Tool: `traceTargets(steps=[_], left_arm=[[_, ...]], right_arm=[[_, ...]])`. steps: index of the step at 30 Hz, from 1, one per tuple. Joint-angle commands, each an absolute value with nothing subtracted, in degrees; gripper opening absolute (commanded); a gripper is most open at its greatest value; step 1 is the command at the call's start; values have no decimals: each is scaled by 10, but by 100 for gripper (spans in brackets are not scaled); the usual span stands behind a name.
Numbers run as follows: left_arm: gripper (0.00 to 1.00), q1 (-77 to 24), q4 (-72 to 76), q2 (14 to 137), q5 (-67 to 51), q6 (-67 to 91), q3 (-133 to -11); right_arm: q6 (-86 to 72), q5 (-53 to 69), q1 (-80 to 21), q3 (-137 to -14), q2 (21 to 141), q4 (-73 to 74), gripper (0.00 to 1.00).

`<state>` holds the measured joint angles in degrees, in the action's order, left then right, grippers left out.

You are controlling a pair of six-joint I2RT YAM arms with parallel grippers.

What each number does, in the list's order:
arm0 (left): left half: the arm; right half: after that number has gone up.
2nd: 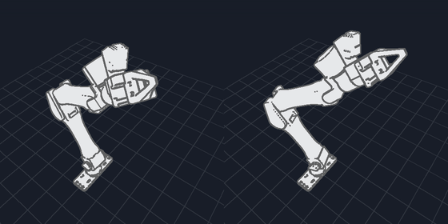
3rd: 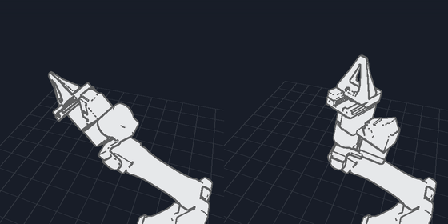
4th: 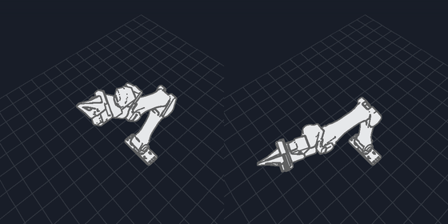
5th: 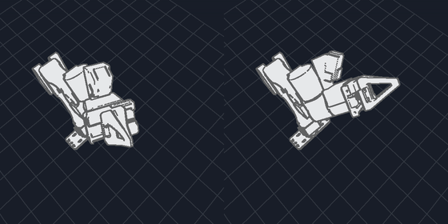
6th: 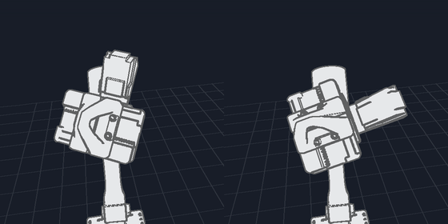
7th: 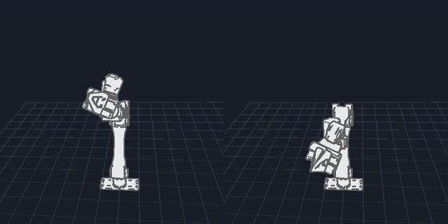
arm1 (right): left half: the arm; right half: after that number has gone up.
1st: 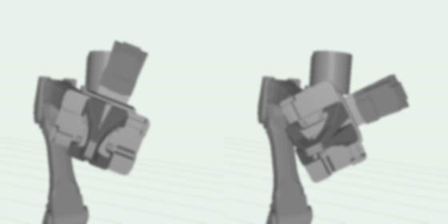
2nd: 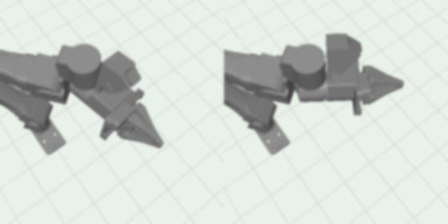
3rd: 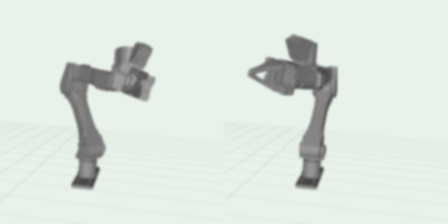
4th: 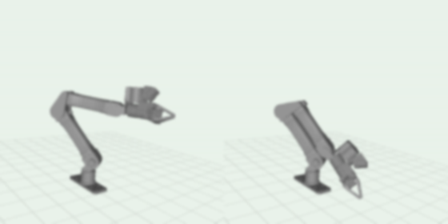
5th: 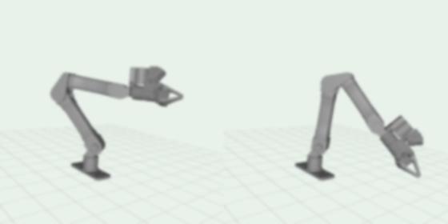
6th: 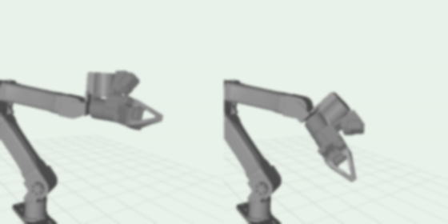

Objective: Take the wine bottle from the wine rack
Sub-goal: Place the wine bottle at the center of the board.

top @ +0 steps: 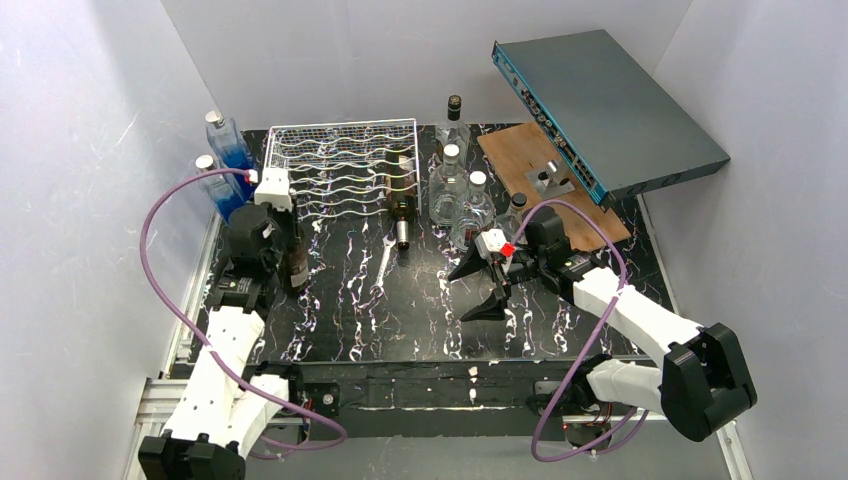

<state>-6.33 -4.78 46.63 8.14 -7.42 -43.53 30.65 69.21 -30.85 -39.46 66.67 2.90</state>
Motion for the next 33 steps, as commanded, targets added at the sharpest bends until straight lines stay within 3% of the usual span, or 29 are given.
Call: traceTargets(steps=[1,21,27,33], left_arm=[[0,-42,25,483,41,-38,-443],[0,22,92,535,29,-33,-441],[14,25,95,512,43,-23,-412],[47,25,94,486,49,-12,-391]], right_arm=[[317,708,-307,-387,657,25,99],[322,705,-306,-386,655,27,99],[324,705,-306,-386,654,28,98],[325,704,-306,-386,655,28,98]])
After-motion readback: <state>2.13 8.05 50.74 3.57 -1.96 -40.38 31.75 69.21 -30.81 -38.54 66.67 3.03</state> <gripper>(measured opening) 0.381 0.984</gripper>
